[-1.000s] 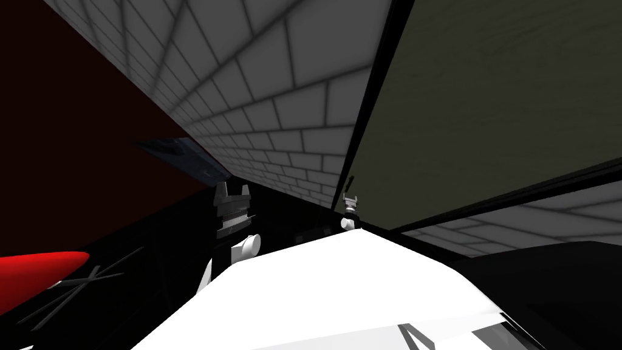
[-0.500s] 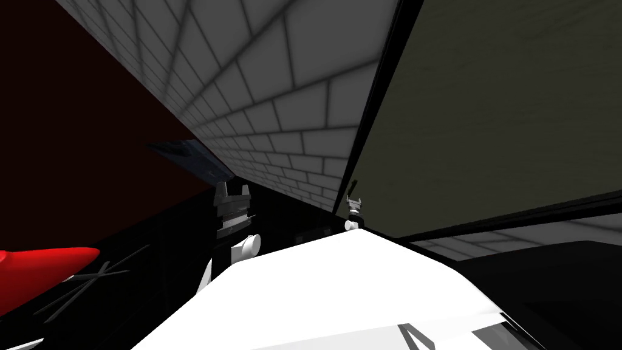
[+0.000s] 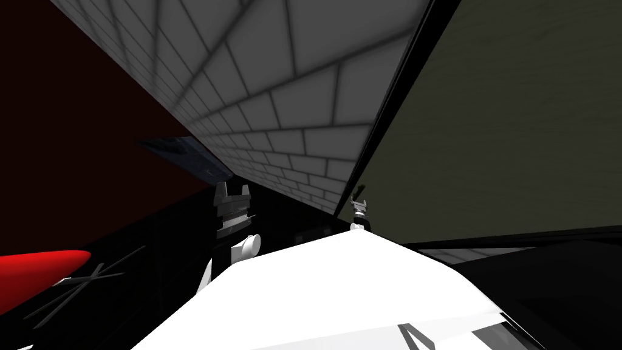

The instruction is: Pull the door open

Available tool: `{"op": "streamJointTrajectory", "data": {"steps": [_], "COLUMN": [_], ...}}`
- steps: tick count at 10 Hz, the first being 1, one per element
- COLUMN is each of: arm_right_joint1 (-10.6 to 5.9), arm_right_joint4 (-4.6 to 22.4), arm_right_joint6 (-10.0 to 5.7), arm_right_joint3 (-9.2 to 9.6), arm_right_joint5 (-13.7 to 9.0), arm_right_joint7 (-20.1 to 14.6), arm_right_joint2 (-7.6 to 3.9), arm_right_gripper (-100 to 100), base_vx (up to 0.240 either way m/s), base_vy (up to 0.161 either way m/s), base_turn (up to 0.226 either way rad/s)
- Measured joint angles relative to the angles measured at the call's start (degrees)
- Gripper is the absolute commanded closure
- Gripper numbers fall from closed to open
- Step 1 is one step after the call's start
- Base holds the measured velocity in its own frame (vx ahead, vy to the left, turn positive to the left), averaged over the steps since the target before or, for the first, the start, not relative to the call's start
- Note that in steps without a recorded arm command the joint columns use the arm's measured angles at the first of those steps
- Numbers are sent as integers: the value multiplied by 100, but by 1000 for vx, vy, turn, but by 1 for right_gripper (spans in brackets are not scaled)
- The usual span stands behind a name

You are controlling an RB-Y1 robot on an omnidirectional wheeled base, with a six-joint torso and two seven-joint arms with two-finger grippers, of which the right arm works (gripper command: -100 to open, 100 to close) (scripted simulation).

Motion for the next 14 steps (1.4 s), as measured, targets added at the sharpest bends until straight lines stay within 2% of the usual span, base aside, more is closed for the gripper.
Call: {"op": "streamJointTrajectory", "data": {"steps": [2,6,7,12,14], "arm_right_joint1": [61,250,278,247,237], "arm_right_joint4": [142,249,257,246,239], "arm_right_joint6": [-90,-178,-187,-181,-195], "arm_right_joint3": [16,36,40,44,86], "arm_right_joint5": [-11,-44,-44,-41,-16], "arm_right_joint7": [-228,-635,-655,-635,-682], "arm_right_joint2": [-171,-484,-482,-476,-521], "arm_right_gripper": [-100,-100,100,100,100], "base_vx": [126,120,-19,-7,-174], "base_vy": [-21,0,15,-2,2], "base_turn": [31,5,32,0,67]}}
